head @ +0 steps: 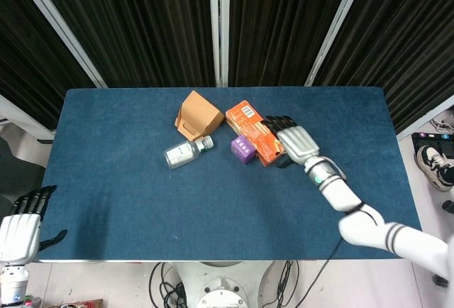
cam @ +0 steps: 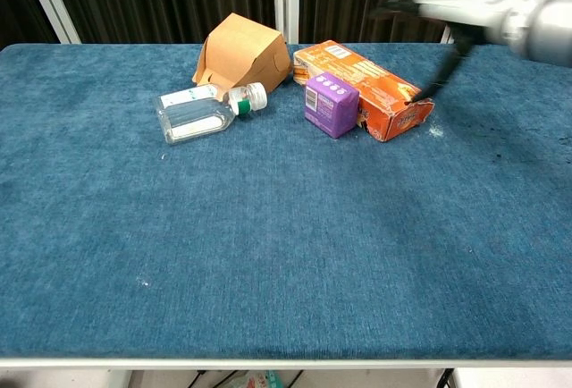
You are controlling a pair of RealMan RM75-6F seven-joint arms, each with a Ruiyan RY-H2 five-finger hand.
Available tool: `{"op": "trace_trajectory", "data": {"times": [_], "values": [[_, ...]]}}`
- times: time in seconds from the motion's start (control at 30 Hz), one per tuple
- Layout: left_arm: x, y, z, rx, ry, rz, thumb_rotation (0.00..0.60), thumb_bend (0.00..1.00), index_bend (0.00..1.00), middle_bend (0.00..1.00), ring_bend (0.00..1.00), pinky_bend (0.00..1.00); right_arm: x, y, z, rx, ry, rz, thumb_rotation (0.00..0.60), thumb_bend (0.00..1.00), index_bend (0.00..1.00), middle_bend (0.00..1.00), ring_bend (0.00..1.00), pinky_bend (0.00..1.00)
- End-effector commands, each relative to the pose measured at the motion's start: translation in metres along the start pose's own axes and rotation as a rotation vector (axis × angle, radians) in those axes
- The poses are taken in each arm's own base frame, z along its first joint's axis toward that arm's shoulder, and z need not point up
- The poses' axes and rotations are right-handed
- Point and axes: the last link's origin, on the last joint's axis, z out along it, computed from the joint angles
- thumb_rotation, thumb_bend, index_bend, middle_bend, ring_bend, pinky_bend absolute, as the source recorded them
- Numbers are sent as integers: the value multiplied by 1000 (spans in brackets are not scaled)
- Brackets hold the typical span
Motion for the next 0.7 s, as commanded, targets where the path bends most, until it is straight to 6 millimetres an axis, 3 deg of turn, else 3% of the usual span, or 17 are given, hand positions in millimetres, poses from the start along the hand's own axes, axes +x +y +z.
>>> {"op": "trace_trajectory", "data": {"times": [0.03, 0.27, 0.43, 0.6, 0.7], "values": [[0, -2, -1, 9, 0, 0, 600, 20, 134, 159, 139, 191, -6, -24, 35, 15, -40, -40, 600, 41, 0, 41, 0, 9], [-2, -7, -5, 27, -6, -5, 600, 20, 134, 159, 139, 191, -23, -40, 53, 32, -88, -119, 600, 73, 31, 115, 8, 52], [-3, -8, -4, 27, -4, -10, 600, 20, 134, 159, 139, 191, -33, -47, 57, 49, -57, -129, 600, 232, 342, 301, 161, 179], [-4, -8, -6, 28, -2, -11, 600, 20, 134, 159, 139, 191, -45, -48, 60, 60, -60, -156, 600, 333, 469, 379, 245, 232], [-3, -10, -8, 33, 0, -12, 600, 20, 134, 159, 139, 191, -46, -51, 57, 84, -25, -132, 600, 414, 583, 468, 350, 326]]}}
